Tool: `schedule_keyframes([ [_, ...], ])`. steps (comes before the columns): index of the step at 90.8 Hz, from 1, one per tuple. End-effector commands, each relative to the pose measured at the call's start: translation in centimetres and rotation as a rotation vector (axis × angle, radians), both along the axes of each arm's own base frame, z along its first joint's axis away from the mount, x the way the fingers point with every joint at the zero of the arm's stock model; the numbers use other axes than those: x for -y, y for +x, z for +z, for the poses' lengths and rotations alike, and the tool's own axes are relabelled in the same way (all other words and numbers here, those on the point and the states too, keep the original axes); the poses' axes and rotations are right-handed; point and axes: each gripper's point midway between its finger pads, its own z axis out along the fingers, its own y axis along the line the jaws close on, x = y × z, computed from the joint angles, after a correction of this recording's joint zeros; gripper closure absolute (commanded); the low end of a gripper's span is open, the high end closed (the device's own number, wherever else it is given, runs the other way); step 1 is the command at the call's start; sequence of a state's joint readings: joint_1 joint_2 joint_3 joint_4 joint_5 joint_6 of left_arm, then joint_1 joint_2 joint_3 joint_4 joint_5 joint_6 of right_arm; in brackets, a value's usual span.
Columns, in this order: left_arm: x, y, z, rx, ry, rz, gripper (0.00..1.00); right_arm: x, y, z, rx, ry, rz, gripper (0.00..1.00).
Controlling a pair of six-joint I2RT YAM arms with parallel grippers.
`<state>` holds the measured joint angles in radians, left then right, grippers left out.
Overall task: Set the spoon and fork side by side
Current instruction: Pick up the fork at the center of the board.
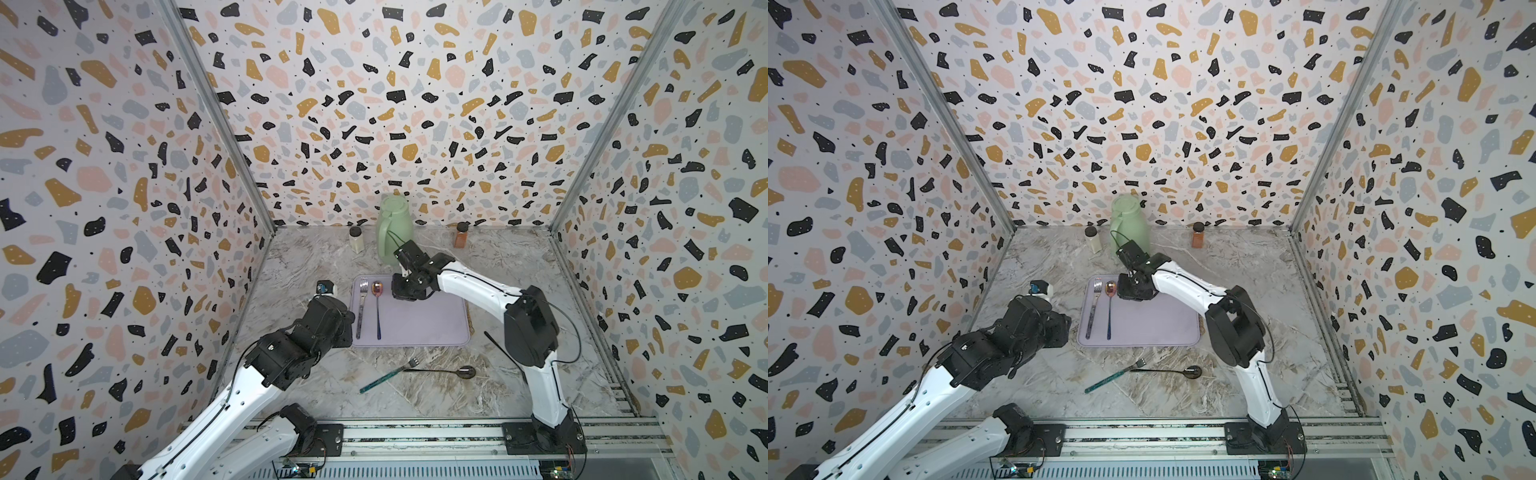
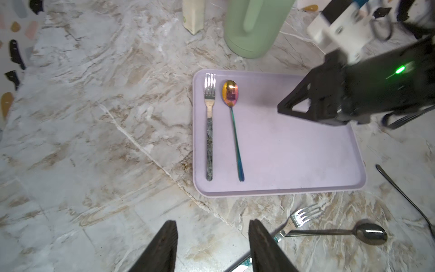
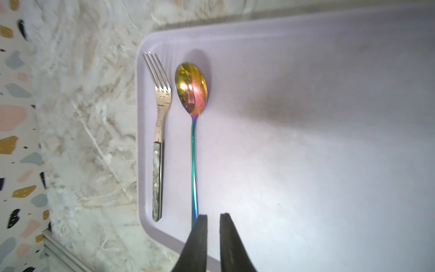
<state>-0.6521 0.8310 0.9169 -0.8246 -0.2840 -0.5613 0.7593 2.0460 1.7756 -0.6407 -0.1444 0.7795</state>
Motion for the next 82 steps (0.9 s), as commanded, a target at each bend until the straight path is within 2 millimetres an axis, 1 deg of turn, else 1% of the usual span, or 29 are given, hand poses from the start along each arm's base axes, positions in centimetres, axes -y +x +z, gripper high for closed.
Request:
schedule_keyframes([
  [1, 2.9, -0.1, -0.5, 0.001, -0.027, -0.129, 0.48, 4.4, -0.1, 4.2, 0.106, -0.033, 0.004, 0.83],
  [11, 5.4, -0.4, -0.8, 0.015, -0.008, -0.224, 0.48, 9.2, -0.4, 5.8, 0.14, -0.042, -0.024, 0.81],
  [22, 8.6, -0.9, -1.6, 0.03, 0.034, -0.337, 0.48, 14.2, -1.2, 6.4, 0.15, -0.06, -0.062, 0.79],
  [29, 11.1, -1.6, -2.3, 0.048, 0.045, -0.422, 0.48, 16.6, -2.1, 6.4, 0.152, -0.068, -0.071, 0.78],
  [36, 13.5, -3.0, -3.5, 0.055, 0.051, -0.533, 0.48, 18.7, -3.0, 6.1, 0.15, -0.077, -0.078, 0.76],
  [44, 14.9, -4.6, -5.7, 0.033, 0.099, -0.622, 0.48, 20.5, -4.2, 5.6, 0.138, -0.067, -0.072, 0.74],
  [49, 15.1, -5.8, -7.5, -0.033, 0.104, -0.655, 0.48, 21.3, -4.9, 5.3, 0.133, -0.061, -0.071, 0.73],
  [55, 14.7, -7.0, -9.7, -0.116, 0.108, -0.673, 0.47, 21.7, -5.5, 5.1, 0.135, -0.055, -0.055, 0.73],
  [60, 13.8, -7.7, -11.6, -0.166, 0.124, -0.657, 0.47, 21.6, -6.1, 4.9, 0.136, -0.049, -0.029, 0.72],
  [67, 12.2, -8.0, -13.8, -0.201, 0.15, -0.609, 0.5, 21.1, -6.6, 4.8, 0.131, -0.025, 0.006, 0.72],
  [74, 11.1, -8.4, -15.3, -0.226, 0.159, -0.577, 0.52, 20.9, -6.9, 4.6, 0.124, -0.01, 0.023, 0.73],
  [82, 10.3, -8.7, -16.2, -0.246, 0.161, -0.55, 0.53, 20.7, -7.2, 4.2, 0.117, -0.002, 0.031, 0.72],
])
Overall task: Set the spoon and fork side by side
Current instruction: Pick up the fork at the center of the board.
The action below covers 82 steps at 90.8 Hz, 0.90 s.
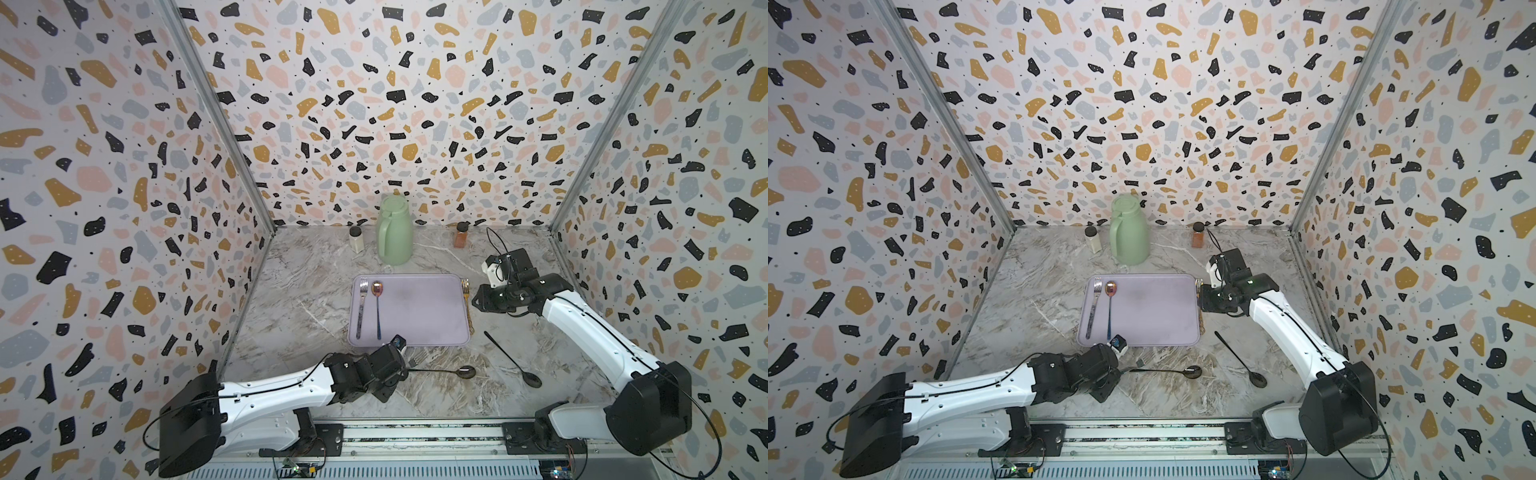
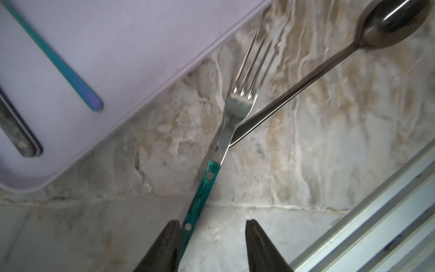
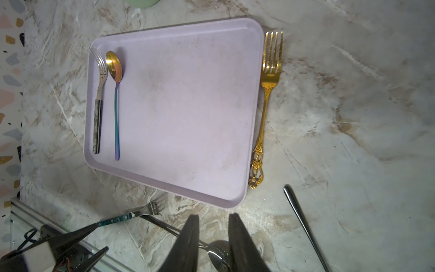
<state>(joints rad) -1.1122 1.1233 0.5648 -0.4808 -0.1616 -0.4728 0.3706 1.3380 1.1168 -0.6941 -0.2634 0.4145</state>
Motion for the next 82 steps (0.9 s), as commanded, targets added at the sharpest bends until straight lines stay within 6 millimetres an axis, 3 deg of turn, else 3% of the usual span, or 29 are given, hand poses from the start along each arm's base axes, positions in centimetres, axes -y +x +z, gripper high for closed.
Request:
schedule_keyframes([
  [1, 0.0, -0.1, -0.3, -0.009, -0.045, 0.055, 0.53, -0.6, -0.9, 0.4, 0.013, 0.033, 0.058, 0.72],
  [22, -1.2, 0.6, -0.7, 0.021, 0.025, 0.092, 0.51, -1.9, -1.8, 0.3, 0.021, 0.109, 0.111, 0.7],
  [44, -0.3, 0.6, -1.7, -0.012, 0.077, 0.055, 0.5, -1.9, -2.6, 0.1, 0.028, 0.106, 0.135, 0.69],
  [82, 0.3, 0.2, -2.8, -0.059, 0.11, 0.025, 0.61, -2.1, -2.8, 0.1, 0.031, 0.113, 0.141, 0.69],
])
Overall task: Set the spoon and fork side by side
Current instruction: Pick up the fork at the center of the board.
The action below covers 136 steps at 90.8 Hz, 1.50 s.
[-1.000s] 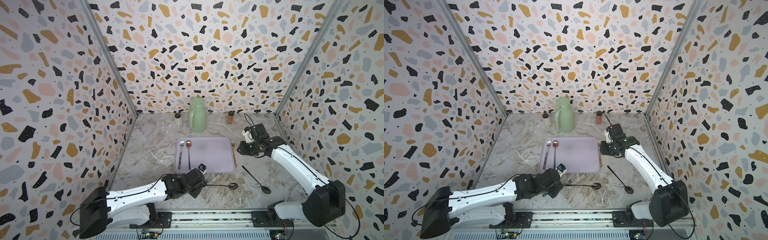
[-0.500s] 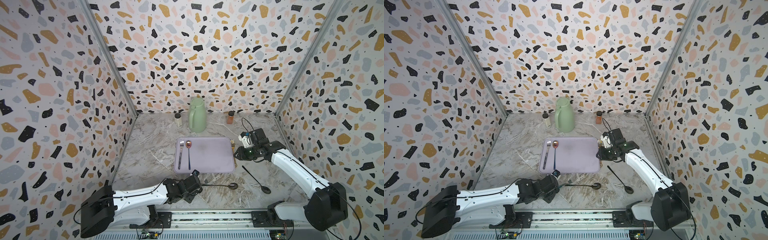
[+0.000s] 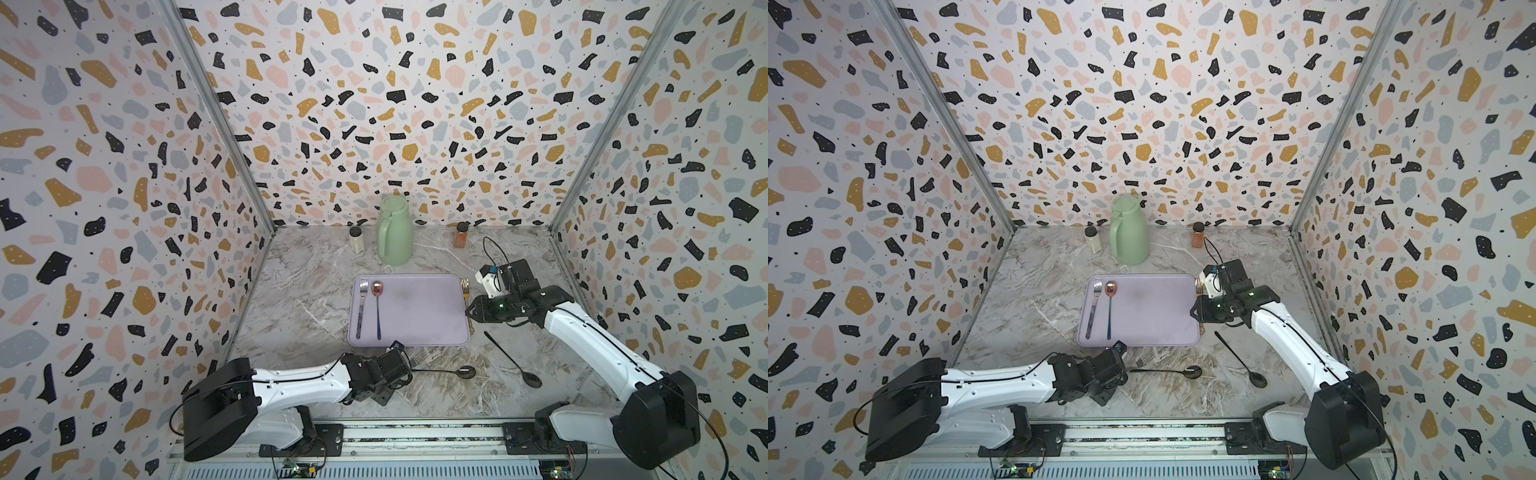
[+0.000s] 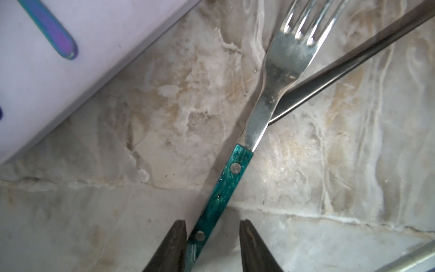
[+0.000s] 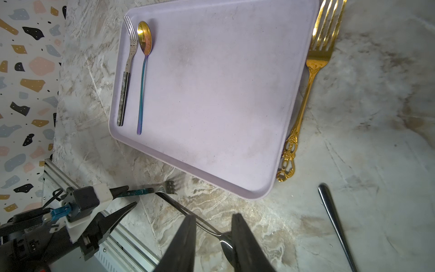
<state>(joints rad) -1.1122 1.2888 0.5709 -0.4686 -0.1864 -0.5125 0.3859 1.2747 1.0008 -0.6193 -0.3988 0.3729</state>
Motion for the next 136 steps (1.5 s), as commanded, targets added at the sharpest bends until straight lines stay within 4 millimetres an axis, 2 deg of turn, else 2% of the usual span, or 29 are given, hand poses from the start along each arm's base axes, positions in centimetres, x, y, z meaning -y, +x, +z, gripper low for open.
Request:
schedule_keyframes([
  [1, 1.2, 0.2, 0.5, -0.008, -0.019, -0.021, 0.62, -0.2, -0.2, 0.9, 0.032, 0.013, 0.019, 0.69],
  [16, 1.7, -0.3, 0.1, -0.033, -0.011, -0.046, 0.73, -0.3, -0.3, 0.6, 0.022, 0.014, 0.021, 0.69],
  [31, 1.7, -0.5, 0.1, -0.025, 0.005, -0.06, 0.78, -0.2, -0.4, 0.3, 0.018, 0.011, 0.017, 0.69],
  [63, 3.0, -1.4, 0.3, -0.006, 0.029, -0.14, 0.9, -0.2, -0.3, 0.0, 0.009, 0.01, 0.012, 0.69],
  [79, 3.6, -1.2, 1.7, 0.024, -0.028, -0.138, 0.92, -0.3, -0.3, 0.0, 0.008, 0.01, 0.011, 0.69],
  [94, 3.9, -0.6, 4.6, 0.089, -0.103, -0.126, 0.95, -0.2, -0.3, 0.4, 0.017, 0.01, 0.01, 0.69],
  [110, 3.4, 1.5, 8.1, 0.182, -0.152, -0.06, 0.98, 0.0, -0.2, 1.7, 0.058, 0.016, 0.002, 0.69],
  [123, 2.3, 5.2, 10.6, 0.202, -0.211, 0.11, 0.98, 0.2, -0.2, 2.5, 0.087, 0.021, -0.008, 0.69],
  [136, 2.5, 9.4, 13.4, 0.246, -0.285, 0.24, 1.0, 0.2, -0.2, 2.5, 0.087, 0.028, -0.017, 0.69],
])
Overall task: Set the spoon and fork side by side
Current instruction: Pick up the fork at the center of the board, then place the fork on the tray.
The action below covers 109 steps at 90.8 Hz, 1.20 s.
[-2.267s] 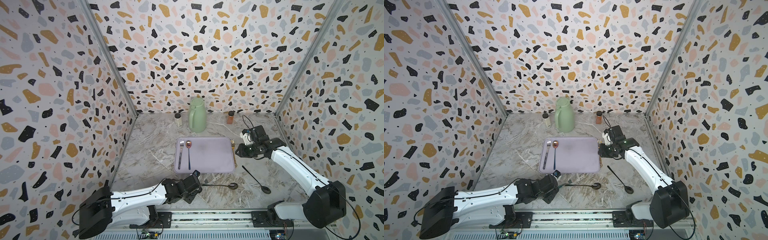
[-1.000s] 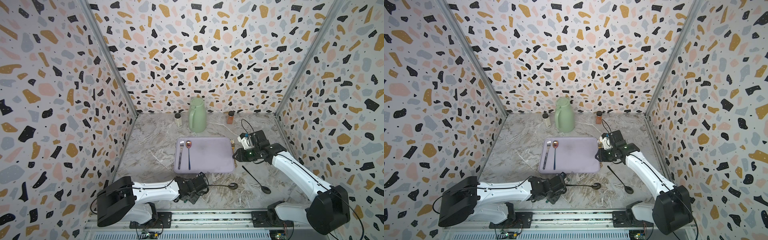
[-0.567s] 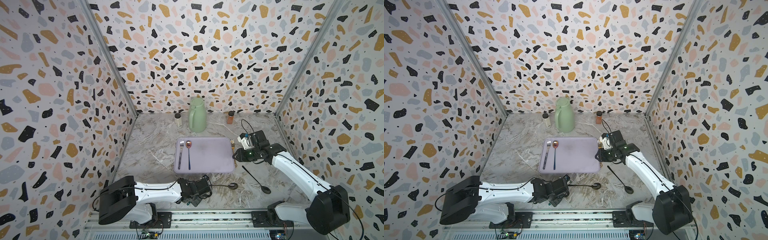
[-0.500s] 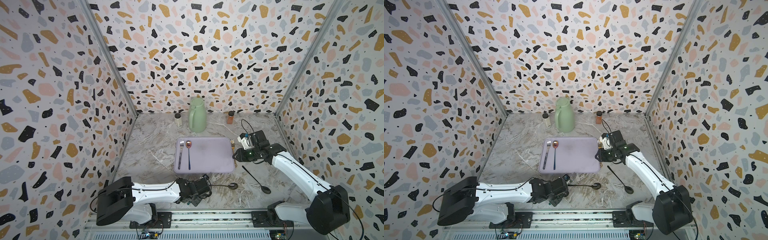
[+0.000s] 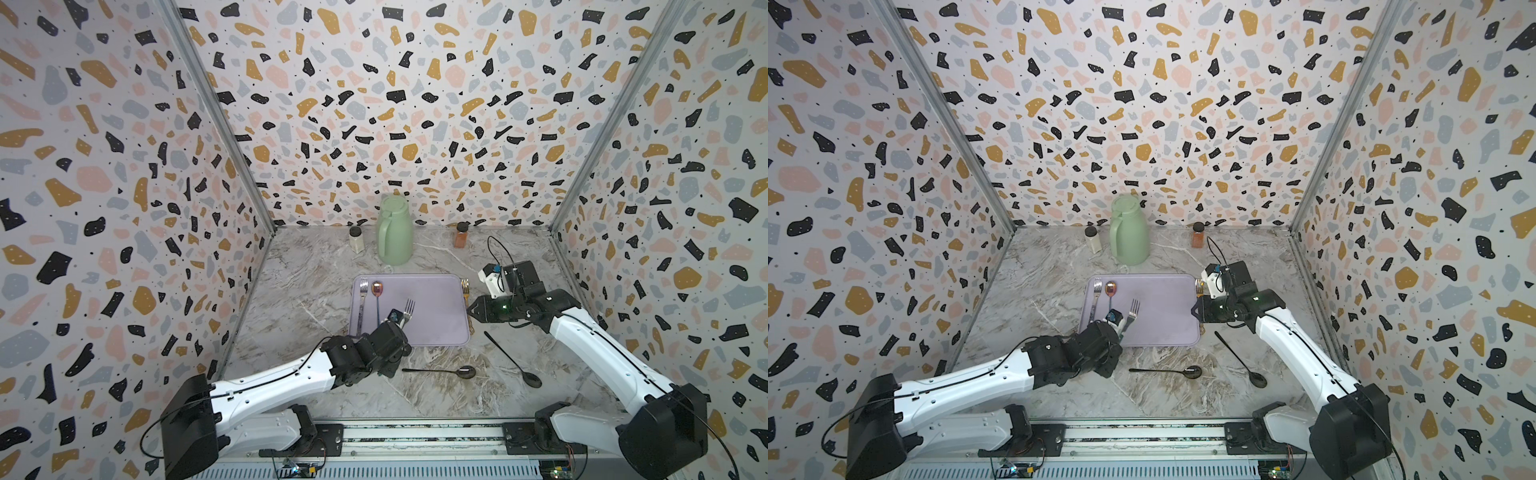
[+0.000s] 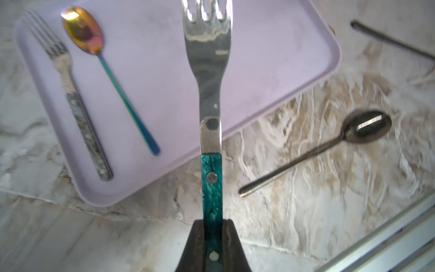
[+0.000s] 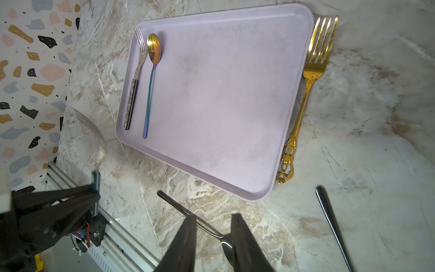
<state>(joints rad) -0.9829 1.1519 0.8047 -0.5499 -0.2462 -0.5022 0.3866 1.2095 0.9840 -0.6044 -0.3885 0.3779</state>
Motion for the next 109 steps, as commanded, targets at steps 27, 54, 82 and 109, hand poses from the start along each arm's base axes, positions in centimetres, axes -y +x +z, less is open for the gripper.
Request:
schedule_keyframes([
  [27, 2.3, 9.8, 2.3, 0.036, -0.067, 0.289, 1.0, -0.3, 0.2, 0.6, -0.003, 0.014, -0.013, 0.69],
  [54, 4.0, 12.7, -2.5, -0.033, -0.027, 0.361, 1.0, -0.4, 0.0, -1.0, -0.052, 0.026, -0.037, 0.7],
  [82, 4.2, 13.6, -6.2, -0.093, -0.013, 0.406, 1.0, 0.3, -0.4, -2.9, -0.084, -0.008, -0.067, 0.7],
  [109, 4.0, 13.7, -8.5, -0.14, -0.002, 0.43, 1.0, 1.3, -0.6, -3.9, -0.097, -0.066, -0.087, 0.7],
])
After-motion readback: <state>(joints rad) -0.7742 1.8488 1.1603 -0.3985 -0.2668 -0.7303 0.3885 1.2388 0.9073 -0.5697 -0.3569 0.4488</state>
